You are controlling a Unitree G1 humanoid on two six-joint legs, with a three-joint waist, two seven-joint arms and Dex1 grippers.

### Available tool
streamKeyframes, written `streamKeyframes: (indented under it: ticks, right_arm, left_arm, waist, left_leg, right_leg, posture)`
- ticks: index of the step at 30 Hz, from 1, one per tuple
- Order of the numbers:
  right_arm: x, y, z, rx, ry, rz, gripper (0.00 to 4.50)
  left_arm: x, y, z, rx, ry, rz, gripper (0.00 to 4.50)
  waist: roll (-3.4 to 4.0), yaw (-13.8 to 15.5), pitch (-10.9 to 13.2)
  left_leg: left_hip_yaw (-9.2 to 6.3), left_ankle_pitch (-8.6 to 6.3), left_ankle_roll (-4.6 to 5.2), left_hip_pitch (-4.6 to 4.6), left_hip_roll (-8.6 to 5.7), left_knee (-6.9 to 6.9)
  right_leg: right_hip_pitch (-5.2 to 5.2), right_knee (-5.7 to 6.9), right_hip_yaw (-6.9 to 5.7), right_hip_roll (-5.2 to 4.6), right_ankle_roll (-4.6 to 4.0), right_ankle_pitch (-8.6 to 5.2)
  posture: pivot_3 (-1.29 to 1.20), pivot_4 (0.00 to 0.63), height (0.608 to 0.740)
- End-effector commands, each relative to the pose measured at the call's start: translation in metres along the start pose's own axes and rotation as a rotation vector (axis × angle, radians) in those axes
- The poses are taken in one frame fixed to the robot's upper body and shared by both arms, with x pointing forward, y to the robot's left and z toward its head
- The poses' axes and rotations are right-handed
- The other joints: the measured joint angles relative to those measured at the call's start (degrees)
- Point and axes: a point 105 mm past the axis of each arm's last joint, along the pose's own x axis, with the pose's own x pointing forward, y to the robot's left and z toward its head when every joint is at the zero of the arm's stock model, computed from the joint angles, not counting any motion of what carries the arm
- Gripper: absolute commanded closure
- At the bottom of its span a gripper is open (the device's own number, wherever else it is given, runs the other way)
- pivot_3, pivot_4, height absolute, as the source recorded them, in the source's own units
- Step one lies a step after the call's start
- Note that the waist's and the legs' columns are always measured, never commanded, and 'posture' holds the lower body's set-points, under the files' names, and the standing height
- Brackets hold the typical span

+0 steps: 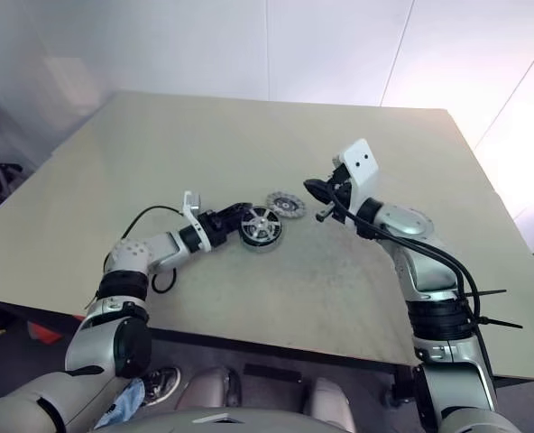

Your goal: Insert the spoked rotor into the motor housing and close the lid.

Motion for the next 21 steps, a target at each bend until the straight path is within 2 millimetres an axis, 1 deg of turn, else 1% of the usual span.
streamKeyframes:
  ticks: [1,2,3,5,6,12,15,18,21]
  right_arm:
    - [0.001,0.002,0.010,-0.030,-0.026,0.007,4.50]
    - [0.001,0.002,0.009,-0.030,-0.026,0.005,4.50]
    - [0.001,0.002,0.010,-0.031,-0.026,0.004,4.50]
    - [0.001,0.002,0.010,-0.032,-0.025,0.005,4.50]
    - [0.001,0.003,0.010,-0.029,-0.026,0.013,4.50]
    - [0.004,0.016,0.012,-0.009,-0.036,0.080,4.50]
    - [0.008,0.027,0.015,0.029,-0.059,0.128,4.50]
    - [0.011,0.033,0.014,0.054,-0.067,0.152,4.50]
    - [0.013,0.037,0.012,0.076,-0.066,0.167,4.50]
  left_arm:
    - [0.002,-0.030,0.011,0.049,-0.026,-0.115,2.48]
    - [0.002,-0.029,0.011,0.055,-0.026,-0.109,2.48]
    - [0.002,-0.028,0.011,0.064,-0.024,-0.098,2.31]
    - [0.001,-0.027,0.011,0.066,-0.022,-0.084,1.92]
    - [0.000,-0.025,0.013,0.063,-0.028,-0.074,1.60]
    - [-0.011,-0.023,0.022,0.083,-0.066,-0.058,1.60]
    - [-0.018,-0.024,0.029,0.112,-0.089,-0.050,1.60]
    - [-0.025,-0.026,0.038,0.175,-0.121,-0.034,1.60]
    - [-0.033,-0.036,0.047,0.281,-0.156,-0.048,1.60]
  waist:
    - [0.02,0.2,0.0]
    - [0.03,0.3,0.0]
    - [0.03,0.4,0.0]
    - [0.03,0.4,0.0]
    - [0.03,0.4,0.0]
    - [0.04,0.3,0.0]
    - [0.04,0.3,0.0]
    - [0.05,0.3,0.0]
    - [0.05,0.3,0.0]
  left_leg:
    - [0.00,0.00,-0.01,0.00,0.00,0.00]
    - [0.00,0.01,-0.02,0.00,0.00,0.00]
    - [0.00,0.01,-0.03,0.00,0.00,0.00]
    - [0.00,0.01,-0.03,-0.01,-0.01,0.00]
    - [0.00,0.01,-0.02,-0.02,-0.01,0.00]
    - [0.00,0.02,-0.01,-0.10,0.00,0.00]
    - [0.00,0.02,0.00,-0.12,0.00,0.00]
    - [-0.01,0.02,0.00,-0.13,0.01,0.00]
    - [-0.01,0.02,-0.03,-0.13,0.00,0.01]
  right_leg:
    - [-0.01,0.02,0.00,0.00,0.00,0.00]
    - [-0.02,0.03,0.00,0.00,0.00,0.00]
    - [-0.02,0.04,0.00,0.00,0.00,0.00]
    - [-0.02,0.04,0.00,0.00,0.00,0.00]
    - [-0.03,0.04,0.00,0.00,0.00,0.00]
    - [-0.12,0.04,0.00,0.01,0.00,0.00]
    - [-0.14,0.04,0.00,0.01,0.00,0.00]
    - [-0.16,0.04,0.00,0.01,0.00,0.00]
    - [-0.15,0.06,0.00,0.00,0.00,0.00]
  posture:
    - [0.00,0.000,0.740]
    - [0.00,0.000,0.740]
    - [0.00,0.000,0.740]
    - [0.00,0.000,0.740]
    - [0.00,0.000,0.740]
    - [0.00,0.000,0.740]
    - [0.00,0.000,0.740]
    - [0.00,0.000,0.740]
    - [0.00,0.000,0.740]
